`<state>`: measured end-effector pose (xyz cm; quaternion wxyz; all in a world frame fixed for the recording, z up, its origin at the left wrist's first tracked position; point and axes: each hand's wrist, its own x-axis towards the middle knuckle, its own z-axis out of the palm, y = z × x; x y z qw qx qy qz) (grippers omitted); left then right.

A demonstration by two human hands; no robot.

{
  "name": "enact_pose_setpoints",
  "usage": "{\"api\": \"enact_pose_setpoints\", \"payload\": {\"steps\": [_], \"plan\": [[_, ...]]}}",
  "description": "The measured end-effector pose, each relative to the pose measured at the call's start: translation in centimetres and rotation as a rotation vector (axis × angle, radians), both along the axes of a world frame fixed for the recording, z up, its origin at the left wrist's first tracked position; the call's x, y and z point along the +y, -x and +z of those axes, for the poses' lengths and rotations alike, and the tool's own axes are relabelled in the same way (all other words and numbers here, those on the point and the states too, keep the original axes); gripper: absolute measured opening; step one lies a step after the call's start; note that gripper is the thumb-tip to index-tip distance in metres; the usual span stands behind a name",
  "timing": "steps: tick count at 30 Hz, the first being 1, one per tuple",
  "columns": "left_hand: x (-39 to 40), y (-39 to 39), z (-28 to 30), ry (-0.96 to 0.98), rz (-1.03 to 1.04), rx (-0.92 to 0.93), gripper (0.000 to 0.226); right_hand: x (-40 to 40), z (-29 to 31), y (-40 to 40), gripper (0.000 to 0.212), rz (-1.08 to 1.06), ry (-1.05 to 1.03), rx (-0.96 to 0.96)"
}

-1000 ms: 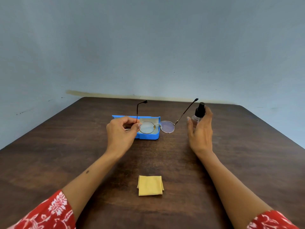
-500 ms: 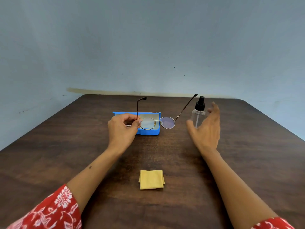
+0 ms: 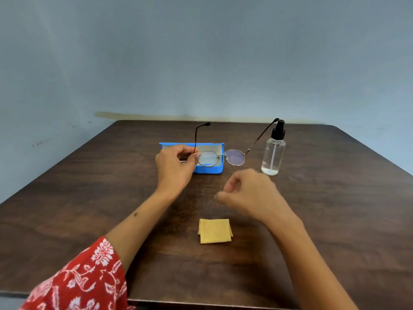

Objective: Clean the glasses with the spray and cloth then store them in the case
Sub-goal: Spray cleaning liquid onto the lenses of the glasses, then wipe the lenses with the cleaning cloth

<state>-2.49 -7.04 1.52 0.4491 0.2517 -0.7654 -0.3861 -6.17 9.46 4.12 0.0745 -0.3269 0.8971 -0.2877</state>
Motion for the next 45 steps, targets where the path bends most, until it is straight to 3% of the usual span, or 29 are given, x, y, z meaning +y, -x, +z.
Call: {"api": "enact_pose_setpoints", "payload": {"steps": [3, 9, 11, 15, 19, 22, 25, 29, 32, 37, 38, 42, 45], "plan": [[0.1, 0.0, 0.0, 0.008, -0.004, -0.001, 0.010, -0.5, 0.6, -1.0, 0.044, 0.126, -0.213, -0.166], [0.2, 0.1, -0.1, 0.010, -0.005, -0.001, 0.011, -1.3, 0.9, -1.1, 0.053, 0.207, -0.443, -0.204], [0.2, 0.0, -0.1, 0.005, -0.013, 0.006, 0.010, -1.6, 0.7, -0.6, 0.048, 0.229, -0.442, -0.224], [0.3, 0.0, -0.1, 0.009, -0.024, 0.009, 0.009, -1.4, 1.0, 0.6, 0.023, 0.299, -0.271, -0.338], [0.3, 0.1, -0.3, -0.014, -0.030, 0.026, 0.007, -1.3, 1.3, 2.9, 0.020, 0.207, 0.207, -0.475], [0.3, 0.1, -0.4, -0.023, -0.035, 0.031, 0.007, -1.8, 1.3, 4.4, 0.016, 0.112, 0.579, -0.327], [0.5, 0.2, -0.5, -0.037, -0.047, 0.032, 0.007, -3.0, 0.9, 4.8, 0.011, 0.025, 0.814, -0.025], [0.7, 0.2, -0.6, -0.038, -0.058, 0.040, 0.006, -4.7, -1.2, 5.0, 0.013, 0.065, 0.597, 0.715], [0.6, 0.1, -0.6, -0.025, -0.051, 0.047, 0.007, -5.1, -3.0, 5.1, 0.017, 0.177, 0.380, 0.989], [0.6, 0.3, -0.8, 0.000, -0.047, 0.075, 0.009, -5.3, -4.4, 5.0, 0.020, 0.225, 0.334, 1.038], [0.6, 0.3, -0.9, -0.001, -0.047, 0.079, 0.009, -5.4, -4.8, 5.0, 0.015, 0.235, 0.354, 1.013], [0.4, 0.4, -1.0, 0.004, -0.038, 0.072, 0.007, -5.3, -5.8, 4.6, 0.033, 0.334, 0.413, 0.843], [0.3, 0.4, -1.0, 0.018, -0.041, 0.070, 0.008, -5.1, -5.7, 4.3, 0.034, 0.328, 0.389, 0.838]]}}
